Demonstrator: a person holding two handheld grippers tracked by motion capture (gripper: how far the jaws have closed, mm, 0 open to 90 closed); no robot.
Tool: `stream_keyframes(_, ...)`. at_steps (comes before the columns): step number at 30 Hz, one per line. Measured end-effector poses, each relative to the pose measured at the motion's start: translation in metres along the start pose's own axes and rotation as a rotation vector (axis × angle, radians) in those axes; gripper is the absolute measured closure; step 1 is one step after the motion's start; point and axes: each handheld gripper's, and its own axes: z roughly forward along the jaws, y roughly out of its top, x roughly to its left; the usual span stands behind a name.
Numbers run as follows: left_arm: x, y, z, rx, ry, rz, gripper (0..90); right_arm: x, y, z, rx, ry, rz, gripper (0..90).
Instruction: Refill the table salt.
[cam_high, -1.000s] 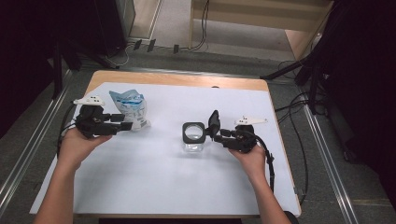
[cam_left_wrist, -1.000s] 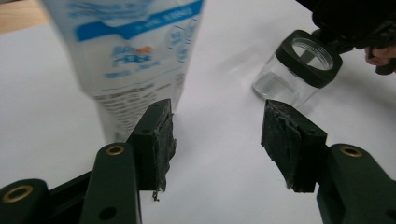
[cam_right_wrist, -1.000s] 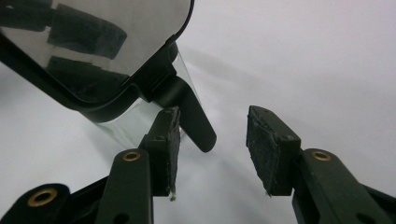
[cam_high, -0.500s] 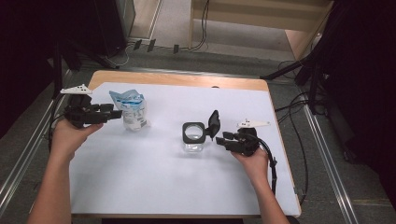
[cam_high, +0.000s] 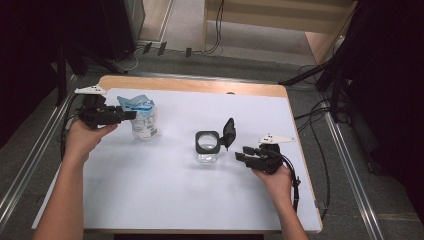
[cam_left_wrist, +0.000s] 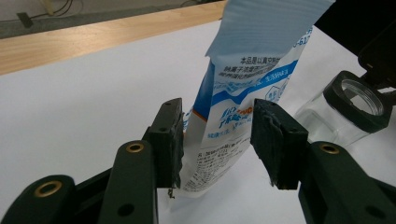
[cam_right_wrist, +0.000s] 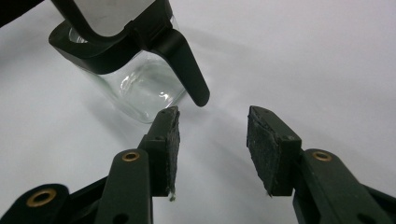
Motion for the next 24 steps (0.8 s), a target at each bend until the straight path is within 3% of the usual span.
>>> stream_keyframes(4, 0.004, -0.002, 0.002, -0.015, -0.037, 0.019, 57.0, 0.001, -0.001, -0.005, -0.015, -0.008, 0.006, 55.4)
stream_keyframes(10, 0.004, -0.002, 0.003, -0.016, -0.055, 0.035, 66.5, 0.004, -0.003, -0.004, -0.011, 0.000, -0.004, 55.4)
stream_keyframes(15, -0.002, -0.001, 0.003, -0.007, -0.033, 0.075, 79.4, 0.008, -0.001, -0.006, -0.025, 0.007, -0.002, 55.3)
stream_keyframes(17, -0.004, -0.001, 0.003, -0.006, -0.026, 0.068, 81.9, 0.009, 0.000, -0.007, -0.033, 0.015, 0.010, 55.3)
stream_keyframes(20, -0.005, 0.001, 0.002, -0.008, -0.034, 0.007, 84.5, 0.012, 0.002, -0.009, -0.042, 0.024, 0.022, 55.3)
stream_keyframes(24, -0.010, 0.003, -0.001, -0.017, -0.021, -0.003, 85.3, 0.019, 0.005, -0.013, -0.056, 0.043, 0.011, 56.1)
